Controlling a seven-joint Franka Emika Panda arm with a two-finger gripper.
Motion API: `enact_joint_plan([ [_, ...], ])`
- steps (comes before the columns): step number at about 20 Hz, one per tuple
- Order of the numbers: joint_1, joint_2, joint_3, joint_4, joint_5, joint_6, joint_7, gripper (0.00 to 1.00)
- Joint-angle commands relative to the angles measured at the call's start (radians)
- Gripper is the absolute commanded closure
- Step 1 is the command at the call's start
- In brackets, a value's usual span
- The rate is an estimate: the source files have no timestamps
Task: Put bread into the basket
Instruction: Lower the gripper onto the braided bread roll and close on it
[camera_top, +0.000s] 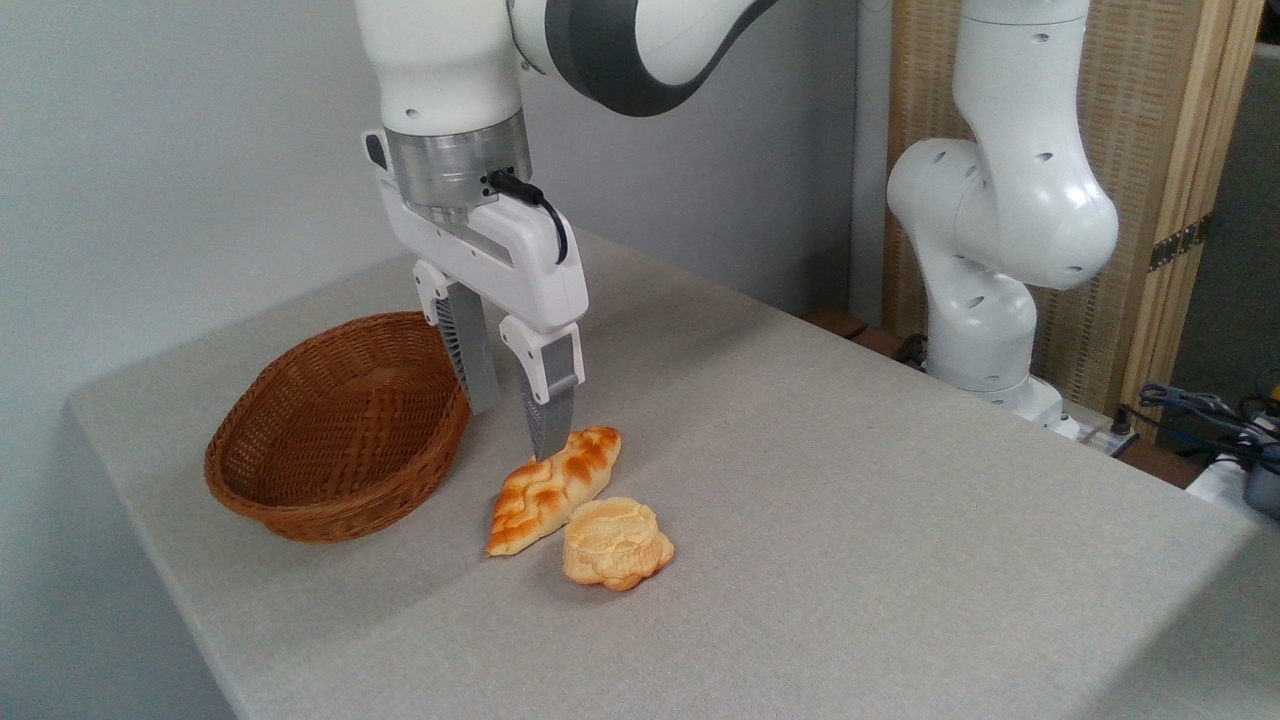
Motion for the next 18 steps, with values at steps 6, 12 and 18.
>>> enact_joint_plan([
  [6, -0.038, 0.001, -0.015, -0.049, -0.053, -0.030, 0.008, 0.00],
  [12, -0.086, -0.015, -0.017, -0.204, -0.078, 0.112, -0.002, 0.00],
  [18, -0.080, 0.000, -0.011, -0.248, -0.070, 0.126, 0.004, 0.00],
])
